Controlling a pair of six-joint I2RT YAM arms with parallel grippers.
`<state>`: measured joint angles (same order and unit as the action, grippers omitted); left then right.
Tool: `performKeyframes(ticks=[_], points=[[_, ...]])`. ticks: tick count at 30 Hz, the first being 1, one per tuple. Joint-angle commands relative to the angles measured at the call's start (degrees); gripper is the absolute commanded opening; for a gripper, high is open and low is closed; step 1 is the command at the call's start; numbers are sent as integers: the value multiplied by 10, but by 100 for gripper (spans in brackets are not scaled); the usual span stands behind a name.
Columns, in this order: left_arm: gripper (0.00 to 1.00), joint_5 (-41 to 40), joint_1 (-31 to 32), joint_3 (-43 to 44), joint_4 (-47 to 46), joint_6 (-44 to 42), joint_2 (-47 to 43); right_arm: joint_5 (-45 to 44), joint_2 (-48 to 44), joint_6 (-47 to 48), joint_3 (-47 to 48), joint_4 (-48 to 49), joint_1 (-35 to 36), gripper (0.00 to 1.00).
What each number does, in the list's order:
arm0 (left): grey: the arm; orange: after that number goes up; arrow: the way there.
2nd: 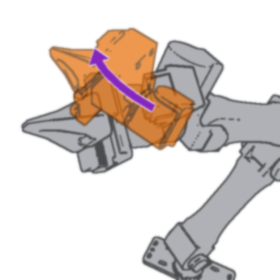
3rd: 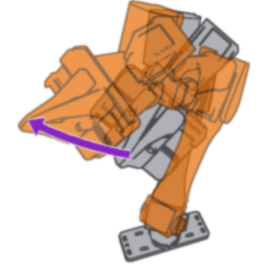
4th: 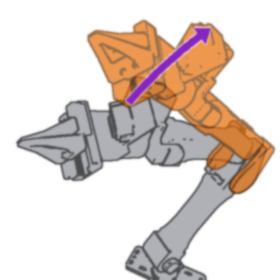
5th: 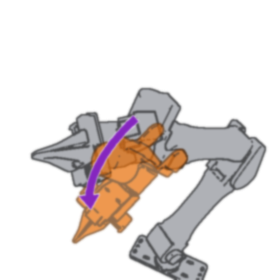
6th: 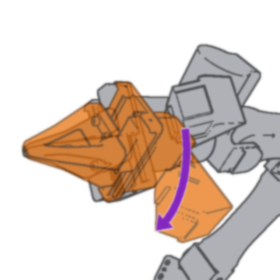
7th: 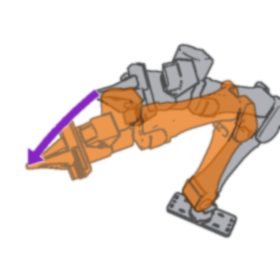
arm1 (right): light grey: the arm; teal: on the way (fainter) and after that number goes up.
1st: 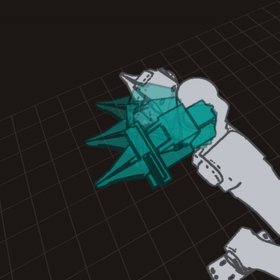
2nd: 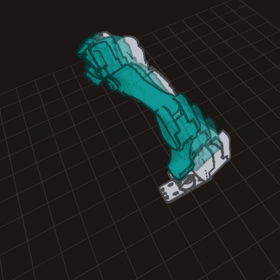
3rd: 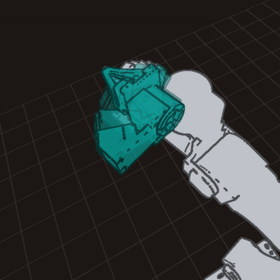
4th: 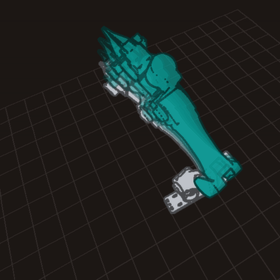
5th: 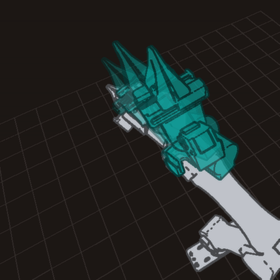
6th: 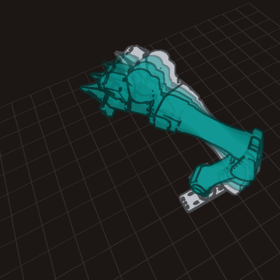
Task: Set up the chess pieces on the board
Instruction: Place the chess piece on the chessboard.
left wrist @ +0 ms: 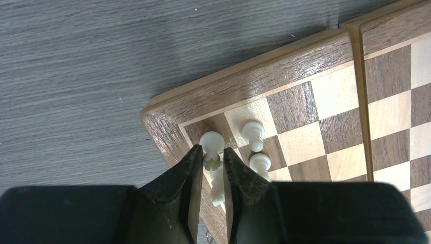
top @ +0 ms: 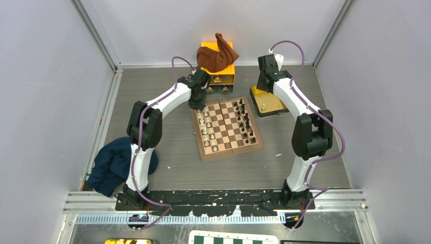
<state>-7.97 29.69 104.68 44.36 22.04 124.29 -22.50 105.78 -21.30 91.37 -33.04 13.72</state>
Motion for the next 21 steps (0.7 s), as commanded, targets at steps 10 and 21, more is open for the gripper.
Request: performKeyframes(ticks=[10, 21], points=[[31, -14, -2, 10, -11, 0, -13, -9, -3, 2, 23, 6, 2, 42], [32, -28, -2, 14, -10, -4, -33, -14, -3, 8, 23, 6, 2, 42]])
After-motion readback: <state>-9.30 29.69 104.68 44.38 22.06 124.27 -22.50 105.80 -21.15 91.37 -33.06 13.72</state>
